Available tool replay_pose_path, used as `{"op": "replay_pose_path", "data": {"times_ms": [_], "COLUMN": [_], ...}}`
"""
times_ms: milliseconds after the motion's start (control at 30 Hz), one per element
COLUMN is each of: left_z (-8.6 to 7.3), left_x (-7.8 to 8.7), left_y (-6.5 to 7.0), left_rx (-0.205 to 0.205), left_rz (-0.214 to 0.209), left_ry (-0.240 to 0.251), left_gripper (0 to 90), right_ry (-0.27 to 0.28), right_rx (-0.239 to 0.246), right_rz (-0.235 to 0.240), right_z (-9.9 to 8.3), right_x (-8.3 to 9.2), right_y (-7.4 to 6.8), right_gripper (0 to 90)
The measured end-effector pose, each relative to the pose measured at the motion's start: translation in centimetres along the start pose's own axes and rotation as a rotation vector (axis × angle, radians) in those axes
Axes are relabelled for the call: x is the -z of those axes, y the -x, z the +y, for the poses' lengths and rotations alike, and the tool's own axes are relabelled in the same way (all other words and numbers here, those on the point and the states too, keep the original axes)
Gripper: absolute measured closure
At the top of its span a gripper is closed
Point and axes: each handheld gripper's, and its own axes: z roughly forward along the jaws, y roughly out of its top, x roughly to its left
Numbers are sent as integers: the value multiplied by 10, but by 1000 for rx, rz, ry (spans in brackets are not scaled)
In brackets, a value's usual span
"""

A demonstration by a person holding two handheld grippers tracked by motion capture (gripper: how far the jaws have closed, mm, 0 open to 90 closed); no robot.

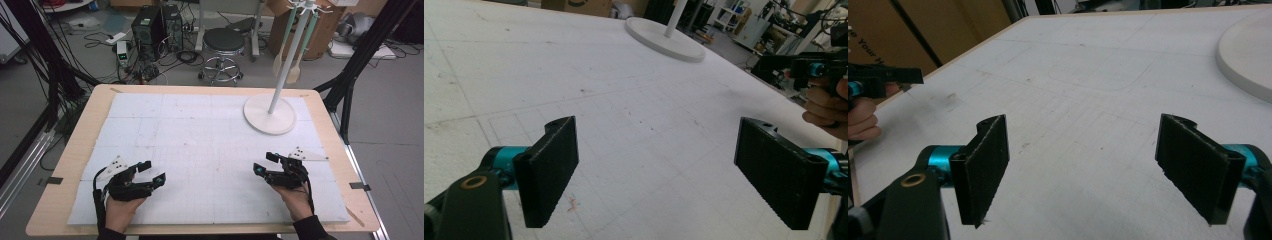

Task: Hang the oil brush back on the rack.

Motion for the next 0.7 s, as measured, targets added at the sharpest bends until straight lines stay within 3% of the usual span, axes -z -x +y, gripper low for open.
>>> {"op": "replay_pose_path", "data": {"times_ms": [500, 600, 700], "left_z": [-2, -2, -2], "left_x": [0, 0, 0], "left_y": [0, 0, 0], "left_rx": [0, -5, -5], "left_rz": [0, 1, 1], "left_ry": [1, 0, 2], "left_gripper": [183, 181, 179], "right_ry": [-14, -23, -28], "right_rx": [-3, 13, 17], "right_rz": [-8, -29, -20], "right_z": [-3, -5, -8], "right_x": [-2, -3, -3], "right_y": [0, -2, -4], "right_gripper": [208, 209, 209]}}
